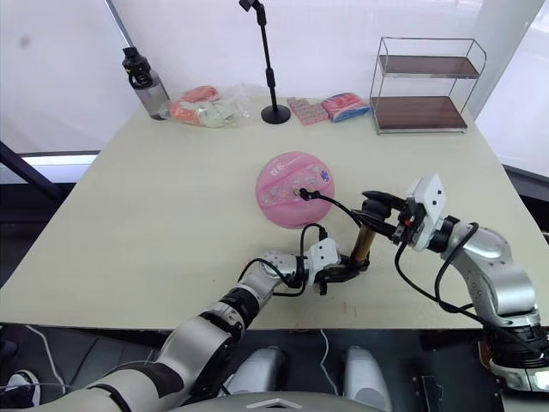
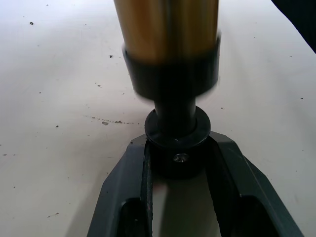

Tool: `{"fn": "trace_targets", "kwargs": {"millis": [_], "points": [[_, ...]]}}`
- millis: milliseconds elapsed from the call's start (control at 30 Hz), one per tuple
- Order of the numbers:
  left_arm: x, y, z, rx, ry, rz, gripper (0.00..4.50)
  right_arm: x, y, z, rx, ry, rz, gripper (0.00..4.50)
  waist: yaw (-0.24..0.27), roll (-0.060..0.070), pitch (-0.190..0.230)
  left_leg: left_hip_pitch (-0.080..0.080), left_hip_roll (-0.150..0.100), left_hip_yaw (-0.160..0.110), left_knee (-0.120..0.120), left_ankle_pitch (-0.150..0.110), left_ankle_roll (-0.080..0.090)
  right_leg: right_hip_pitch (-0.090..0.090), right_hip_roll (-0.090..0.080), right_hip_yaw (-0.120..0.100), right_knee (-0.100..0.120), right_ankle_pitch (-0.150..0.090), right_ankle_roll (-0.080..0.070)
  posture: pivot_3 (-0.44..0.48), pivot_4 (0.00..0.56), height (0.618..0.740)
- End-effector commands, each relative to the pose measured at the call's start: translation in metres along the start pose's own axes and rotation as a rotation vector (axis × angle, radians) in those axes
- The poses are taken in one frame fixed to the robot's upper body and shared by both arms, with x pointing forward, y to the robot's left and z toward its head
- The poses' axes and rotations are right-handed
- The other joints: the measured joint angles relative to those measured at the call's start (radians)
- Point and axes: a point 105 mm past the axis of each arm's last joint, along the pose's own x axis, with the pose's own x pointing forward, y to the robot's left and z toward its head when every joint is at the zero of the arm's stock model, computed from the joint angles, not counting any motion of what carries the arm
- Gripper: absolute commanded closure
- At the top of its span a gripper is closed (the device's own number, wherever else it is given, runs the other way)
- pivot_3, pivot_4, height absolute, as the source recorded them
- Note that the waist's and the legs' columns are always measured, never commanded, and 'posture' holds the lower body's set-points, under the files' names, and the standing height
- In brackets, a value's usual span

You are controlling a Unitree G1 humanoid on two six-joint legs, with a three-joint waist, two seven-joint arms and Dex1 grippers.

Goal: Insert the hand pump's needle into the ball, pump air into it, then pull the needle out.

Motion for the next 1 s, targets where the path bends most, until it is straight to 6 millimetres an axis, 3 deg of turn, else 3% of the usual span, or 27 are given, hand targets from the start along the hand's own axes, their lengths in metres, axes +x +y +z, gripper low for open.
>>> {"fn": "trace_targets", "kwargs": {"millis": [33, 167, 500, 833, 933, 1000], "points": [[-0.013, -0.038, -0.063, -0.152, 0.216, -0.094, 3.48, -0.002, 0.009, -0.03, 0.071, 0.097, 0.031, 2.83, 0.0, 0.0, 0.0, 0.0, 0.0, 0.0, 0.0, 0.0, 0.0, 0.0, 0.0, 0.0, 0.0, 0.0, 0.0, 0.0, 0.15, 0.74], [-0.013, -0.039, -0.063, -0.152, 0.216, -0.096, 3.48, -0.003, 0.008, 0.011, 0.005, -0.034, 0.074, 2.83, 0.001, 0.002, 0.001, 0.0, 0.0, 0.0, 0.0, 0.0, 0.0, 0.0, 0.0, 0.0, 0.0, 0.0, 0.0, 0.0, 0.15, 0.74], [-0.014, -0.037, -0.063, -0.147, 0.221, -0.093, 3.48, -0.028, -0.014, 0.119, -0.165, -0.144, 0.068, 2.83, 0.015, 0.009, 0.018, -0.003, -0.002, -0.001, 0.0, 0.0, 0.0, -0.001, -0.001, 0.0, 0.0, 0.0, 0.0, 0.0, 0.15, 0.74], [-0.013, -0.039, -0.064, -0.15, 0.223, -0.101, 3.48, -0.044, -0.016, 0.173, -0.248, -0.198, 0.039, 2.83, 0.018, 0.009, 0.02, -0.002, -0.001, 0.0, 0.0, 0.0, 0.0, -0.001, -0.001, 0.0, 0.0, 0.0, 0.0, 0.0, 0.15, 0.74], [-0.013, -0.039, -0.063, -0.146, 0.225, -0.106, 3.48, -0.041, -0.015, 0.171, -0.241, -0.189, 0.045, 2.83, 0.019, 0.009, 0.02, -0.003, -0.001, 0.0, 0.0, 0.0, 0.0, -0.001, -0.001, -0.001, 0.0, 0.0, 0.0, 0.0, 0.15, 0.74], [-0.013, -0.038, -0.063, -0.141, 0.228, -0.108, 3.48, -0.038, -0.014, 0.15, -0.216, -0.126, 0.058, 2.83, 0.02, 0.009, 0.02, -0.003, -0.001, 0.0, 0.0, 0.0, 0.0, -0.001, -0.001, -0.001, 0.0, 0.0, 0.0, 0.0, 0.15, 0.74]]}}
